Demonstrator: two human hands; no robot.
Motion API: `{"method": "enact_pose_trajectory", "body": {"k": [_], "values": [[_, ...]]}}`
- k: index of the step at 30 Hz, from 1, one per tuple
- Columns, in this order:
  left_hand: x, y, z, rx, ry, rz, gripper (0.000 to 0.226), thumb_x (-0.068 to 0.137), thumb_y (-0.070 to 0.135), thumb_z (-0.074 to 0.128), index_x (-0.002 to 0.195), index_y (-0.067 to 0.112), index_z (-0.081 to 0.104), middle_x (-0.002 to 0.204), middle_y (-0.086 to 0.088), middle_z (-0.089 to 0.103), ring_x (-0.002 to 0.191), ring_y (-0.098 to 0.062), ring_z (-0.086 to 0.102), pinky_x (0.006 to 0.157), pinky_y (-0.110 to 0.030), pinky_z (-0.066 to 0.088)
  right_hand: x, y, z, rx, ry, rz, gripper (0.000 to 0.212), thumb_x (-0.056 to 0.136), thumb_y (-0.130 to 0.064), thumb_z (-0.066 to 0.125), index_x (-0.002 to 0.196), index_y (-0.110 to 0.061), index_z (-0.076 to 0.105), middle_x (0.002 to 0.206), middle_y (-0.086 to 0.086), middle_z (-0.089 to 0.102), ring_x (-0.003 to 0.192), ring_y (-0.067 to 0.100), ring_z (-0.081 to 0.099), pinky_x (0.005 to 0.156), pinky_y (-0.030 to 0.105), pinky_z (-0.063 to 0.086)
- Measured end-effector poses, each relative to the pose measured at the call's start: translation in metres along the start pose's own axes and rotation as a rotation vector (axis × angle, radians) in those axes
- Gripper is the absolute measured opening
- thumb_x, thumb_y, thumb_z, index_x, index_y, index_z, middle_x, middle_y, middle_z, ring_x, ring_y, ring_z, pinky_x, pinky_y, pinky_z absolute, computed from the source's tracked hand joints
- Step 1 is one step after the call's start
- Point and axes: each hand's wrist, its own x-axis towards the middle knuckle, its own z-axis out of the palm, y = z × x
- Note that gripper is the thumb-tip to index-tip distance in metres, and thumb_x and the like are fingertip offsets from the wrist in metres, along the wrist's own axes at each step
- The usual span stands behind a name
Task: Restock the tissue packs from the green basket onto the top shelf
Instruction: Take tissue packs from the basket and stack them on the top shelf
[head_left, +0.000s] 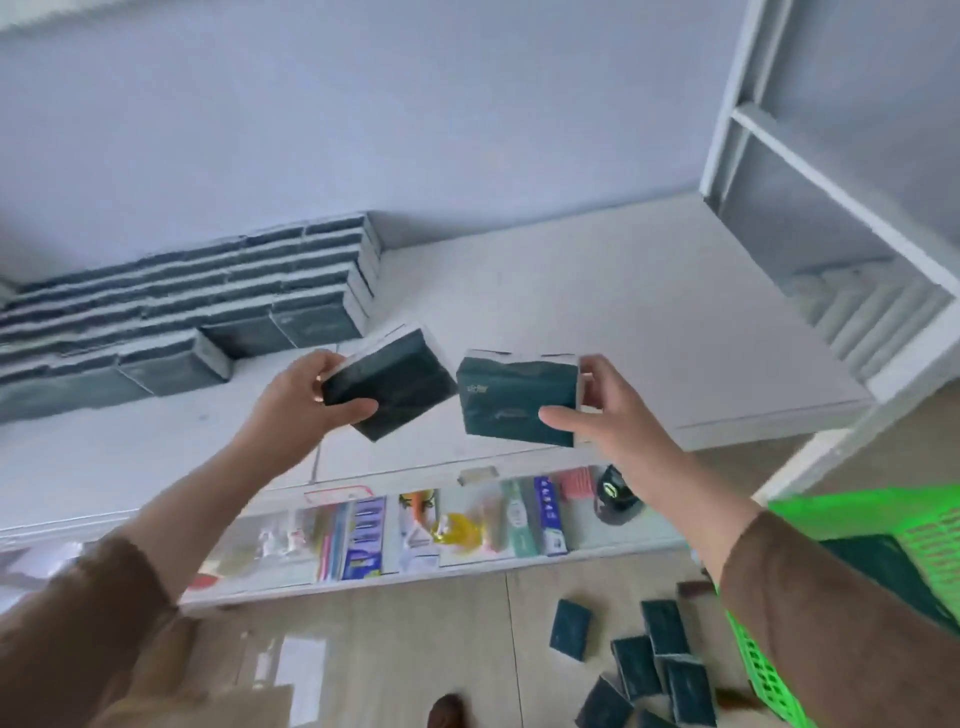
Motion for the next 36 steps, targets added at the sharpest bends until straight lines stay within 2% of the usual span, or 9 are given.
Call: {"method": "enact_pose_trajectory", "body": {"k": [5,8,12,16,21,25,27,31,36], "values": [[0.053,-0.114,-0.084,0.040,0.052,-0.010,0.037,0.077,0.016,0.081,0.107,0.022,0.061,0.099,0.006,0.066,0.088,-0.012,0.064,0.068,-0.026,0.044,0.078,0.000,0.140,-0.073,-0.062,-0.031,0.045,0.076,-0.023,0.083,0.110,-0.028,0.054,0.111,0.009,0.069,0.104,0.028,0.066,0.094,0.049,0.053],[0.087,-0.166,-0.118,0.115,0.105,-0.026,0.040,0.075,0.021,0.083,0.105,0.028,0.056,0.097,0.008,0.066,0.087,-0.013,0.064,0.066,-0.030,0.046,0.115,0.004,0.203,-0.123,-0.041,-0.032,0.044,0.080,-0.017,0.081,0.114,-0.018,0.052,0.114,0.008,0.065,0.103,0.021,0.064,0.090,0.036,0.052],[0.122,-0.209,-0.140,0.268,0.072,0.037,0.044,0.076,0.030,0.083,0.112,0.034,0.057,0.100,0.007,0.061,0.095,-0.017,0.060,0.078,-0.037,0.048,0.152,-0.002,0.258,-0.178,-0.003,-0.052,0.042,0.082,-0.014,0.078,0.115,-0.010,0.052,0.113,0.002,0.064,0.100,0.012,0.061,0.084,0.021,0.050],[0.141,-0.225,-0.141,0.281,0.094,0.117,0.047,0.075,0.033,0.083,0.118,0.028,0.062,0.104,0.010,0.052,0.109,-0.017,0.051,0.085,-0.033,0.041,0.182,0.001,0.274,-0.214,0.045,-0.053,0.040,0.083,-0.011,0.076,0.110,0.000,0.050,0.109,0.008,0.065,0.095,0.008,0.063,0.074,0.014,0.049],[0.154,-0.236,-0.126,0.042,0.109,0.104,0.042,0.076,0.037,0.082,0.114,0.033,0.064,0.100,0.022,0.053,0.105,-0.014,0.048,0.090,-0.036,0.043,0.200,0.003,0.260,-0.129,0.053,-0.014,0.034,0.084,-0.013,0.076,0.113,-0.016,0.058,0.113,0.003,0.069,0.100,0.012,0.065,0.090,0.029,0.052],[0.160,-0.245,-0.114,-0.041,0.131,0.089,0.041,0.075,0.042,0.080,0.112,0.039,0.063,0.104,0.014,0.060,0.106,-0.013,0.046,0.092,-0.036,0.041,0.204,-0.003,0.246,-0.087,0.035,0.014,0.034,0.086,-0.010,0.075,0.115,-0.018,0.060,0.112,0.003,0.070,0.095,0.012,0.065,0.086,0.030,0.052],[0.168,-0.247,-0.114,0.050,0.160,0.123,0.041,0.077,0.042,0.079,0.114,0.037,0.063,0.105,0.014,0.062,0.109,-0.014,0.042,0.096,-0.038,0.036,0.205,-0.003,0.249,-0.090,0.032,0.009,0.032,0.085,-0.009,0.075,0.112,-0.020,0.061,0.110,0.002,0.070,0.095,0.011,0.065,0.084,0.027,0.052],[0.178,-0.257,-0.118,0.329,0.221,0.209,0.039,0.078,0.043,0.078,0.112,0.032,0.063,0.106,0.012,0.067,0.104,-0.020,0.042,0.087,-0.039,0.031,0.206,0.006,0.265,-0.134,0.042,0.000,0.034,0.085,-0.010,0.076,0.112,-0.022,0.059,0.109,-0.006,0.070,0.098,0.004,0.064,0.080,0.017,0.051],[0.174,-0.273,-0.117,0.384,0.300,0.224,0.044,0.075,0.039,0.082,0.114,0.025,0.066,0.113,0.003,0.055,0.105,-0.028,0.040,0.092,-0.042,0.033,0.207,0.025,0.276,-0.144,0.101,-0.029,0.043,0.084,-0.003,0.075,0.118,-0.019,0.054,0.116,-0.004,0.066,0.104,0.006,0.064,0.081,0.016,0.051]]}}
